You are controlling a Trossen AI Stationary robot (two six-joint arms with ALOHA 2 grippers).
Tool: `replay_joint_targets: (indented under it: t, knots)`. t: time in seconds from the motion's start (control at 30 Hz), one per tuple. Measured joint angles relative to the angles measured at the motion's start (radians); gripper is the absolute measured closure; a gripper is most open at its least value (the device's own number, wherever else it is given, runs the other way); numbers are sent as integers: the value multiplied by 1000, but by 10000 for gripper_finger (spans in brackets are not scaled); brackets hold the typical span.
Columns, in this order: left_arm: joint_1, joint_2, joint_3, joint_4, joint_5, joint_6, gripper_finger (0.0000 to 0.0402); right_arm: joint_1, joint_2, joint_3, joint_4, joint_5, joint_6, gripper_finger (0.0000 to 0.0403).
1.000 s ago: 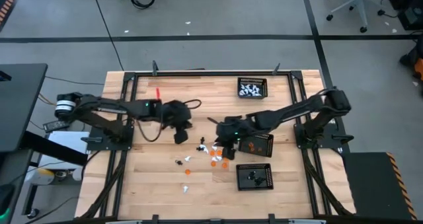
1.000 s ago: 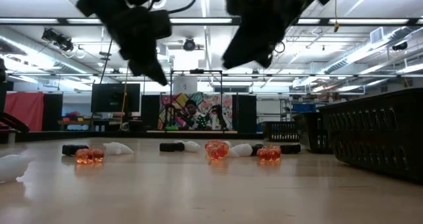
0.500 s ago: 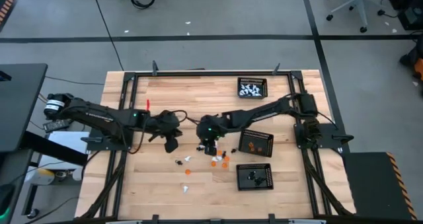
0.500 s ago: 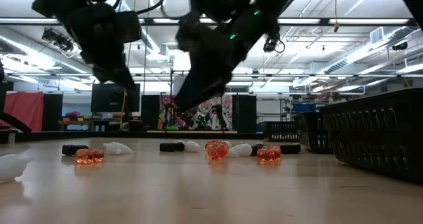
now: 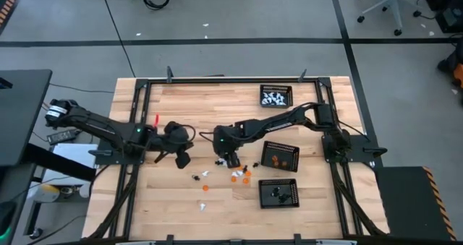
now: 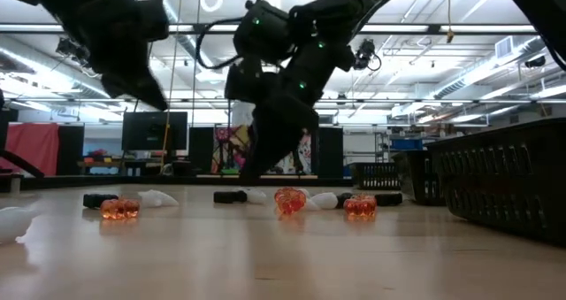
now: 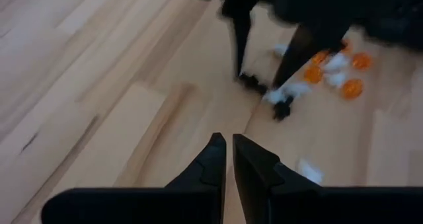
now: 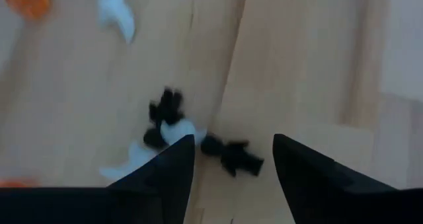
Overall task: Sort Halloween decoration
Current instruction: Put the black skeleton toy into the bottom black bin
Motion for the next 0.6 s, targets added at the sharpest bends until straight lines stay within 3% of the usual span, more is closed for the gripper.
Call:
replay_joint_targets:
  t: [0.17, 0.6]
  knots:
    - [-14, -7, -2, -56, -33, -34, 367, -5, 1, -25, 4, 5, -51, 198]
    - [-39, -24, -1, -1, -61, -76, 367, -30, -1, -76, 85, -20, -122, 223]
